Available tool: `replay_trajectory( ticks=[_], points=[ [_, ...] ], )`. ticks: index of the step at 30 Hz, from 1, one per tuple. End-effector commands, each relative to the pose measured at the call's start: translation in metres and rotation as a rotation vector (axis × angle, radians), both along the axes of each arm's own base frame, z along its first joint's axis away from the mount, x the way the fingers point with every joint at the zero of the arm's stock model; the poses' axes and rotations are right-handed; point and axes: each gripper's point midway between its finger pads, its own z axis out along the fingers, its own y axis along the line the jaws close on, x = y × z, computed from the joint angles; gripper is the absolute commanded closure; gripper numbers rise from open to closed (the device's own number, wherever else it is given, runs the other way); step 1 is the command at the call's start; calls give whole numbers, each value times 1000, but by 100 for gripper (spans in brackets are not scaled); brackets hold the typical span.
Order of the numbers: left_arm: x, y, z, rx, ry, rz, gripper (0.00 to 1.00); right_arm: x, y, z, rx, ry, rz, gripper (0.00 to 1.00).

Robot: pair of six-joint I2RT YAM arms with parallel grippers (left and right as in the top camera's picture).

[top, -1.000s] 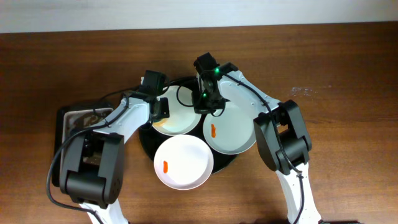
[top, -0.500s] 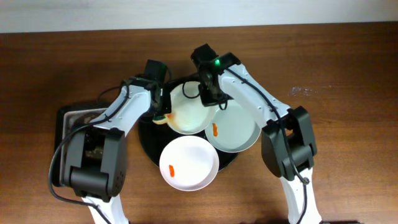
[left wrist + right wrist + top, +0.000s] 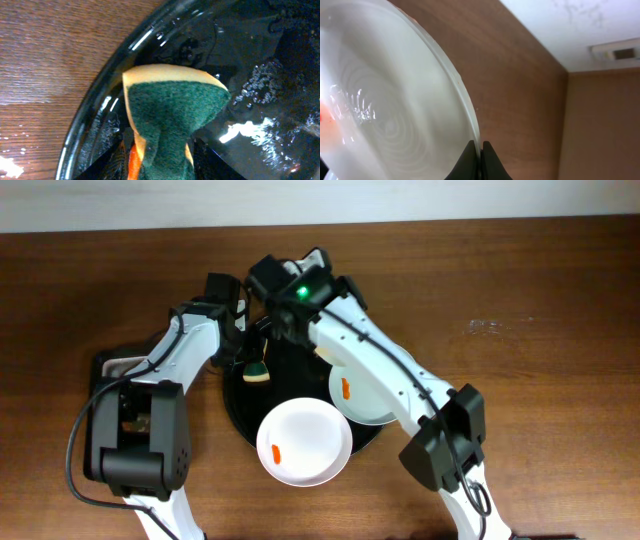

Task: Clean dirty plates on tray and stack at the side
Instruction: 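Tilt the plate up with the right gripper and scrub it with the sponge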

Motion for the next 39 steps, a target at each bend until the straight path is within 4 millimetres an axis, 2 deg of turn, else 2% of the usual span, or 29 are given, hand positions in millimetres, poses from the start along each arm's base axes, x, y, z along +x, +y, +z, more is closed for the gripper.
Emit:
replay_trajectory(
  ticks=[1,2,9,12,14,15,19,20,21,22,23,26,28,31,33,36,37,39],
  points=[
    [3,-5,9,-26,-20,-11,58,-3,3,34,-46,-114,8,96],
    [3,-5,9,-26,-19,-11,58,-4,2,42,-91,-149,11,96],
    [4,-5,9,-25,-21,-12,59,-11,11,45,-112,-155,35,95],
    [5,-1,8,3,-29,-17,59,-15,18,25,17,-82,15,95],
    [7,2,2,18,-50,-16,53,-13,12,12,123,-36,-46,96],
    [6,1,-5,16,-59,-19,53,-13,10,7,148,-12,-54,96],
    [-8,-14,-31,19,-77,-81,94,-13,4,4,156,10,-70,96],
    [-9,-14,-32,18,-73,-82,100,-13,5,4,158,13,-70,96],
    [-10,-21,-30,-21,-72,-91,100,-14,6,3,164,18,-69,96],
    [-8,-32,-19,-106,-81,-104,100,-14,6,3,166,21,-69,96],
    [-4,-42,1,-216,-107,-116,100,-14,6,2,169,23,-68,96],
    [5,-44,73,-441,-233,-125,100,-14,9,1,198,15,-82,96],
    [2,-50,87,-492,-243,-128,100,-13,10,1,219,4,-96,96],
    [1,-74,91,-519,-251,-158,100,-17,18,-5,287,26,-121,96],
    [-6,-89,87,-498,-239,-185,100,-18,19,-6,299,29,-126,96],
    [-15,-108,68,-436,-215,-164,100,-19,20,-7,303,27,-130,96],
    [-19,-116,56,-440,-205,-155,100,-19,20,-7,303,28,-128,96],
    [-28,-114,32,-422,-157,-143,100,-21,22,-7,312,38,-126,96]
  ],
)
